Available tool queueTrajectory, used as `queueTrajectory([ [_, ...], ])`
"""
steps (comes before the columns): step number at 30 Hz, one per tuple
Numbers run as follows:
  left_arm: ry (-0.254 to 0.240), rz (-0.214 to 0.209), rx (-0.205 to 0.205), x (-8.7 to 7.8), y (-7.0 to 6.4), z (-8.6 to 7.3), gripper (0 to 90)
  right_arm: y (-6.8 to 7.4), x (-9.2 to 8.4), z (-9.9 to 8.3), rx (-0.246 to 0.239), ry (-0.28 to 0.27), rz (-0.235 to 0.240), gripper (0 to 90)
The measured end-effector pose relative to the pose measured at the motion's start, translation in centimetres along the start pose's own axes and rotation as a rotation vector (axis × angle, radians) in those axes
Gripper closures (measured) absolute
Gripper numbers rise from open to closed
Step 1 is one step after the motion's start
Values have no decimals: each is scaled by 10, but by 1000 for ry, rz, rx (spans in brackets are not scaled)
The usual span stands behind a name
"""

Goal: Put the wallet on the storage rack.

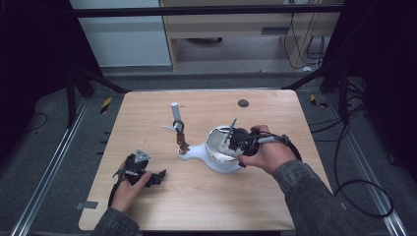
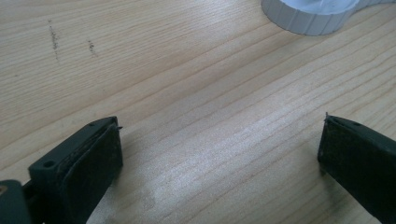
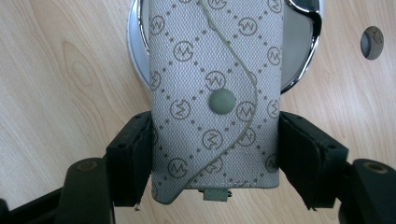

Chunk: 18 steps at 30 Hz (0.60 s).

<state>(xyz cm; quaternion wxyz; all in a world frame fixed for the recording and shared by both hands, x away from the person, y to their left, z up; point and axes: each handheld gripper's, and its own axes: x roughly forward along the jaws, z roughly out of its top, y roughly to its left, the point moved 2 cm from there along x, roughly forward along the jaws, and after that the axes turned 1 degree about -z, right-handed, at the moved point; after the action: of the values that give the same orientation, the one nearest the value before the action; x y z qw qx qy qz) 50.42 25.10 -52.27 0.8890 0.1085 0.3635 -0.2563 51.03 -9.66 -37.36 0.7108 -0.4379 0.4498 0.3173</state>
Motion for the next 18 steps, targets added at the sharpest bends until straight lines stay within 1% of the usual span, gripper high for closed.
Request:
queueTrajectory([
  [18,0,0,0,0,0,0,0,4,7,7,-16,11,10,310],
])
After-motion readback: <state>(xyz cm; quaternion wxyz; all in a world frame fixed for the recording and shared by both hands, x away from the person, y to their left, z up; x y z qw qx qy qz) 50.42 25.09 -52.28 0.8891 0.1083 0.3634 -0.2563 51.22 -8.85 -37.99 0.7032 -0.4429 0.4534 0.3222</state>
